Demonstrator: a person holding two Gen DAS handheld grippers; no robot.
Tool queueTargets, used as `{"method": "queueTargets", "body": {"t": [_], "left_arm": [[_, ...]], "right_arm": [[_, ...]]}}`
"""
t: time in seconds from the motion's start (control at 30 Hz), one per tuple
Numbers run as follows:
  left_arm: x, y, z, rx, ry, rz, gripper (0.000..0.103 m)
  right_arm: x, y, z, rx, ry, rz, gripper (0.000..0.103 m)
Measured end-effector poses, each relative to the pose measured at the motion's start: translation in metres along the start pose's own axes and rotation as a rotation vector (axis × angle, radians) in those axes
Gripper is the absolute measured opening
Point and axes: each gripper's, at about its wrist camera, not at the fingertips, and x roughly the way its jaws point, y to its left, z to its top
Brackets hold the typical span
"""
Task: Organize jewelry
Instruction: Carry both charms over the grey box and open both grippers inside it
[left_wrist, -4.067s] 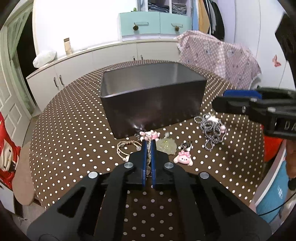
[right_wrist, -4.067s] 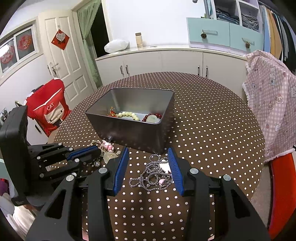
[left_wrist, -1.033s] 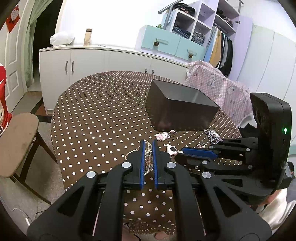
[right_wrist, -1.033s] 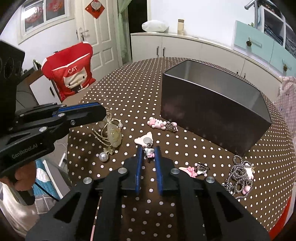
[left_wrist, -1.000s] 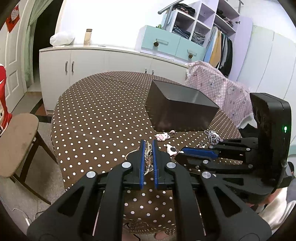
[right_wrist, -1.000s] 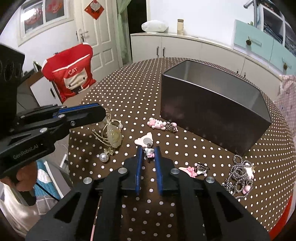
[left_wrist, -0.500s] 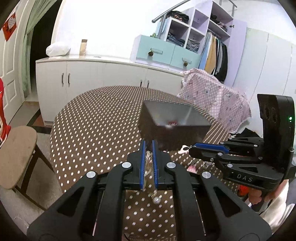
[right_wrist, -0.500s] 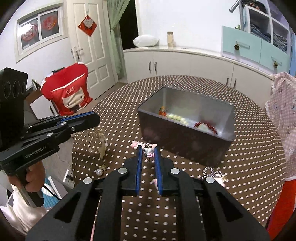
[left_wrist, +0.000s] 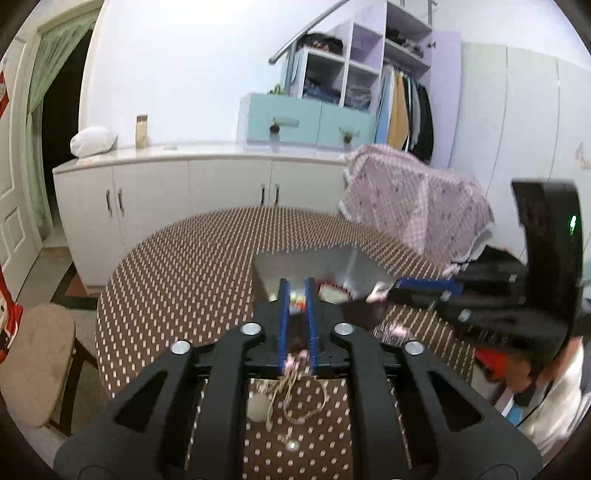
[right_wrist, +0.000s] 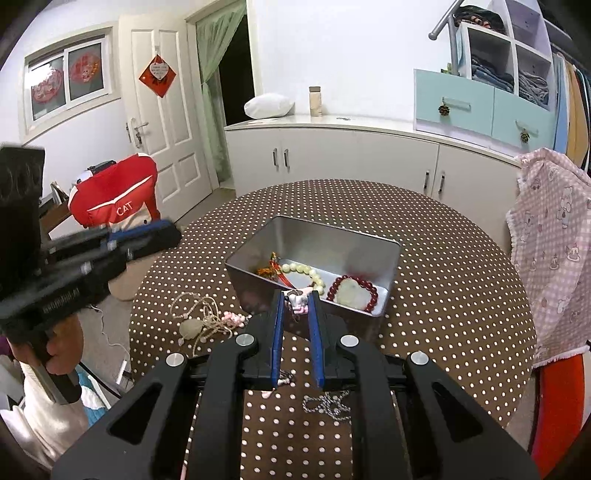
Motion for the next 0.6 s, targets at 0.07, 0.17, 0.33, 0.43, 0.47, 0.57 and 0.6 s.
{"method": "queueTargets", "body": {"t": [0.07, 0.17, 0.33, 0.43, 0.47, 0.57, 0.6], "left_arm": [[0.003, 0.005, -0.011, -0.009, 0.020, 0.020, 0.079], [0.007, 0.015, -0.030, -0.048, 0.069, 0.010, 0.079], [0.032, 0.019, -0.056, -0.042, 0.207, 0.077, 0.079], [0.050, 0.016, -0.065, -0.004, 0.271, 0.126, 0.078], [0.050, 0.010, -0.067, 0.039, 0.250, 0.150, 0.059], [0.049, 0.005, -0.063, 0.054, 0.249, 0.106, 0.019], [0.049, 0.003, -0.063, 0.068, 0.246, 0.119, 0.019]], "right_arm": [[0.002, 0.000, -0.003, 0.008, 0.011, 0.001, 0.012], [0.006, -0.001, -0.007, 0.019, 0.026, 0.004, 0.012], [0.011, 0.005, -0.012, 0.021, 0.041, 0.022, 0.012], [0.014, 0.009, -0.013, 0.017, 0.051, 0.031, 0.012], [0.015, 0.010, -0.014, 0.016, 0.053, 0.033, 0.012], [0.016, 0.010, -0.014, 0.015, 0.057, 0.034, 0.012], [0.016, 0.009, -0.014, 0.016, 0.057, 0.033, 0.012]]}}
